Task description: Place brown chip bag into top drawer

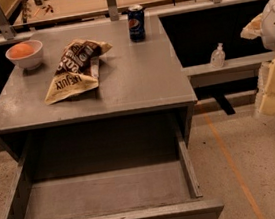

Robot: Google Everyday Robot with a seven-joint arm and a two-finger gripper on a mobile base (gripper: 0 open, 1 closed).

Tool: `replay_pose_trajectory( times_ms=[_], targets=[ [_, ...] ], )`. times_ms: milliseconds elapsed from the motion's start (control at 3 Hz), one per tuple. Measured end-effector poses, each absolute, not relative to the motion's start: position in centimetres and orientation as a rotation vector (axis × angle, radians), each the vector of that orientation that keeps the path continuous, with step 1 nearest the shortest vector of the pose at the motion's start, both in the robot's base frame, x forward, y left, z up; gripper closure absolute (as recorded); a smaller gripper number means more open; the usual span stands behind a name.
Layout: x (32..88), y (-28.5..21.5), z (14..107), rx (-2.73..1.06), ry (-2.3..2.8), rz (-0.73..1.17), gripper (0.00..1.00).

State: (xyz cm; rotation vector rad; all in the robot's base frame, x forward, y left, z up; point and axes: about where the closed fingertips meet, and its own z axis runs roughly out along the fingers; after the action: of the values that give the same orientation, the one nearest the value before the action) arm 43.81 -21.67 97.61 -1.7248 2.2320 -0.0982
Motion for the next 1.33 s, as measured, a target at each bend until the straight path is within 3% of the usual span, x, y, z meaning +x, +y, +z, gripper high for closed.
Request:
replay_pose_trajectory(
  times_ms=[667, 1333],
  targets=[
    [45.3, -20.8, 97.7, -1.846, 2.127, -0.072, 0.00],
    [52.5, -13.7, 98.4, -2.299, 1.503, -0.006, 0.00]
  ],
)
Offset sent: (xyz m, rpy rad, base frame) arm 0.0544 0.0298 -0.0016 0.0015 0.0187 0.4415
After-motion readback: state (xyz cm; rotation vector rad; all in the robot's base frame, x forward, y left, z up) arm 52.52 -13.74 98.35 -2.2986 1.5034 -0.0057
